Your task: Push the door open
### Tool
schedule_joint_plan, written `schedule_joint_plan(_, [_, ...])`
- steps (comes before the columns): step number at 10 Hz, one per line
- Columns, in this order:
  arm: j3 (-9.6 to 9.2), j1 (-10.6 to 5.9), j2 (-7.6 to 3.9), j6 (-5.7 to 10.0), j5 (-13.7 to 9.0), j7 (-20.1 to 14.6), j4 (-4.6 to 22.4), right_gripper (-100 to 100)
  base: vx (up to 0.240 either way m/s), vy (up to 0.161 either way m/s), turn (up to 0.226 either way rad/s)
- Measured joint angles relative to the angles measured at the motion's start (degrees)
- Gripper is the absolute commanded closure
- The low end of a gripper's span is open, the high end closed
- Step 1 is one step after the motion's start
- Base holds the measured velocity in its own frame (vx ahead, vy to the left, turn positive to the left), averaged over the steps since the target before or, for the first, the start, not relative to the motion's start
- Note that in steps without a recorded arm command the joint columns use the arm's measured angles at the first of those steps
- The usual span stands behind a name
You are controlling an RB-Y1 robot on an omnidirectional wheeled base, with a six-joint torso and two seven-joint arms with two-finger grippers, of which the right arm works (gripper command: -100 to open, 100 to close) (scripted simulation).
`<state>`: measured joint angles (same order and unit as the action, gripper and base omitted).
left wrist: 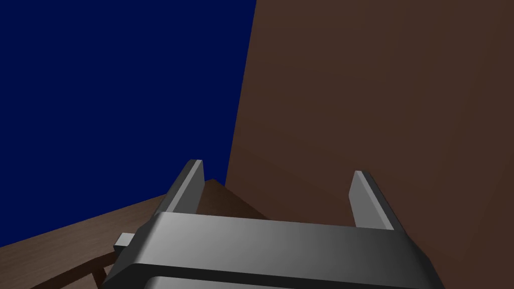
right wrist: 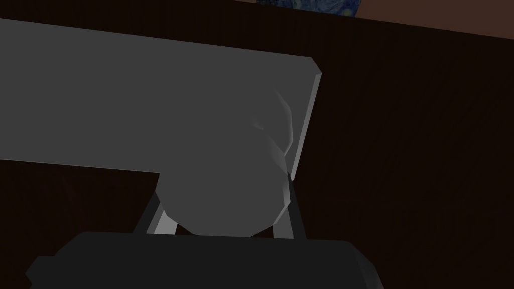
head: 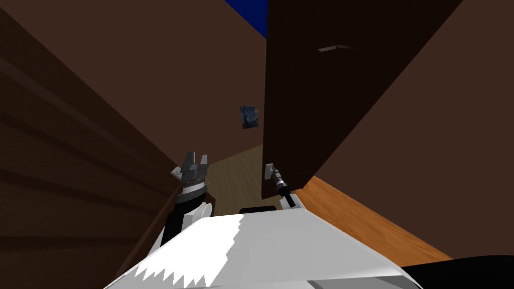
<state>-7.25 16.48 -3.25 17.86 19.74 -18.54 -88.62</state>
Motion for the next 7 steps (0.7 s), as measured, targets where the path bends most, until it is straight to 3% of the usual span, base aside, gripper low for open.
schedule_joint_plan(4, [3.85, -2.23, 1.74, -0.57, -1.41, 1.32, 1.89, 100, 0.162, 0.154, -0.099])
schedule_joint_plan(7, [5.89, -3.16, 3.10, -1.31, -2.12, 2.03, 2.21, 100, 0.128, 0.093, -0.061])
